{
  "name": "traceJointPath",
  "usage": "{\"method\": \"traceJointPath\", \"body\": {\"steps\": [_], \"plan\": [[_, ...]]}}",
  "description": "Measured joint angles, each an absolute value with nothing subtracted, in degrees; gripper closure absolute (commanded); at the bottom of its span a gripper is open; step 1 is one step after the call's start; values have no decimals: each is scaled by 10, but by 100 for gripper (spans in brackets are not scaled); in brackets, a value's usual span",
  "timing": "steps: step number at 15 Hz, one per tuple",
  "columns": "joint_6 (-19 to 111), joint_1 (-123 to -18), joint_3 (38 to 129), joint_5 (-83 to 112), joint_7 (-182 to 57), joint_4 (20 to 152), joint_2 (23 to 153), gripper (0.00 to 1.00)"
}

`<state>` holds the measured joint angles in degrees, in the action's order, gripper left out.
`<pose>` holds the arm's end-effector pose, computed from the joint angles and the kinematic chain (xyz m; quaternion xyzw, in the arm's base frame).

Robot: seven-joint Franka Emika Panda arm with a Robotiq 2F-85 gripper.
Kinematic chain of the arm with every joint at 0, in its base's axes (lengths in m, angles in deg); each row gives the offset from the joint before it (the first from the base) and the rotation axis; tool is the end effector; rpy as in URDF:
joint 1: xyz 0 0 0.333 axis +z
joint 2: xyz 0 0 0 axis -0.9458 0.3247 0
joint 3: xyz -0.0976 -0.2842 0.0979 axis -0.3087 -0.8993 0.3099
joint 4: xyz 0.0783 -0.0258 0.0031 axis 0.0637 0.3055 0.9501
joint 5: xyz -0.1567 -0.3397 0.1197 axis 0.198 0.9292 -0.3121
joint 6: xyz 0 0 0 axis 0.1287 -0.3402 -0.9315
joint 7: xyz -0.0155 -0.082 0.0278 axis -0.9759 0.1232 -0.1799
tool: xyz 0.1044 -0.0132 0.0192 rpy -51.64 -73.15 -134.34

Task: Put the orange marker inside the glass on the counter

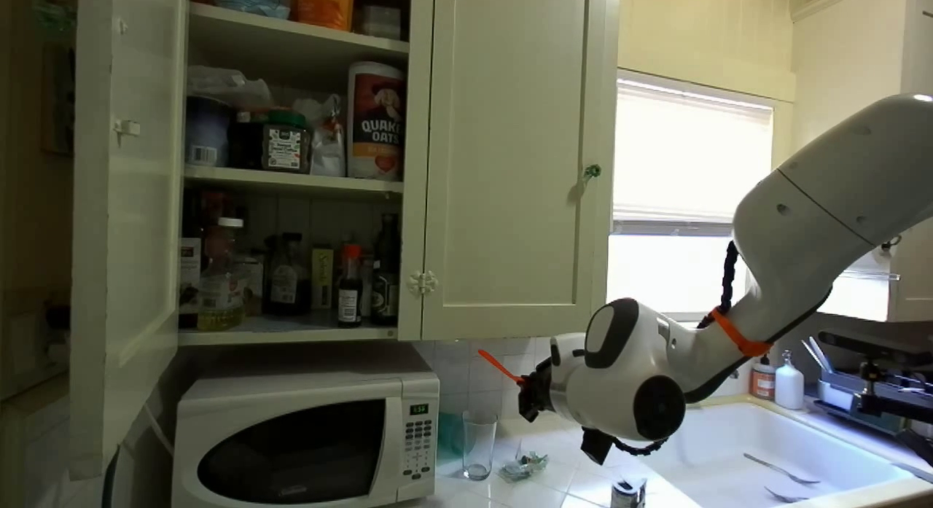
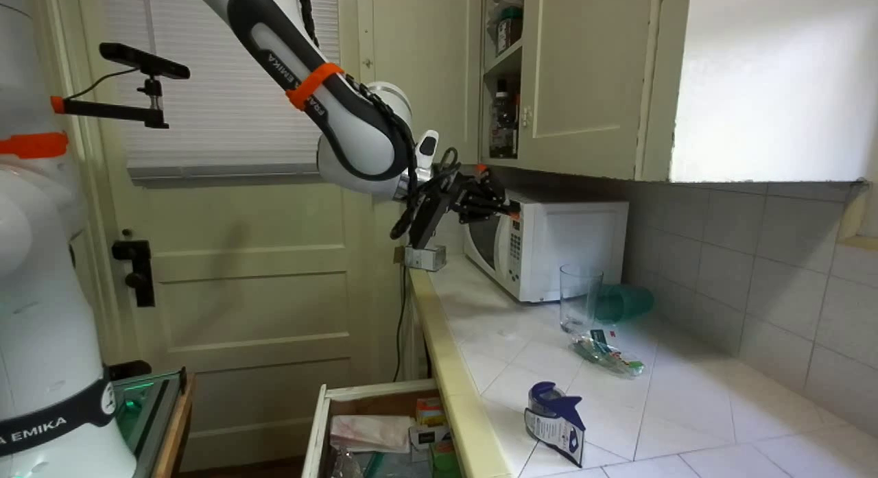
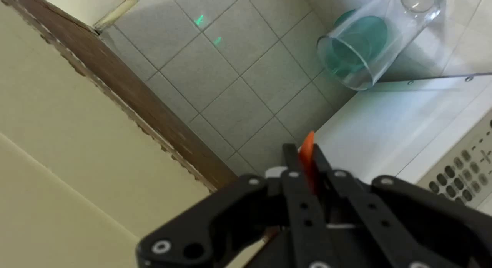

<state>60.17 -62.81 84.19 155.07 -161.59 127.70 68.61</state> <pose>0.4984 0.0525 0.3620 0.7530 0.2378 0.5251 0.3175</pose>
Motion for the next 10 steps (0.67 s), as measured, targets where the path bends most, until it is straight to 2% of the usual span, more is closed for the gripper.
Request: {"method": "traceJointPath", "body": {"steps": [4, 10], "plan": [[617, -622, 858, 1549, -1688, 1199, 719, 98], [711, -641, 861, 1549, -1796, 1070, 810, 98]]}}
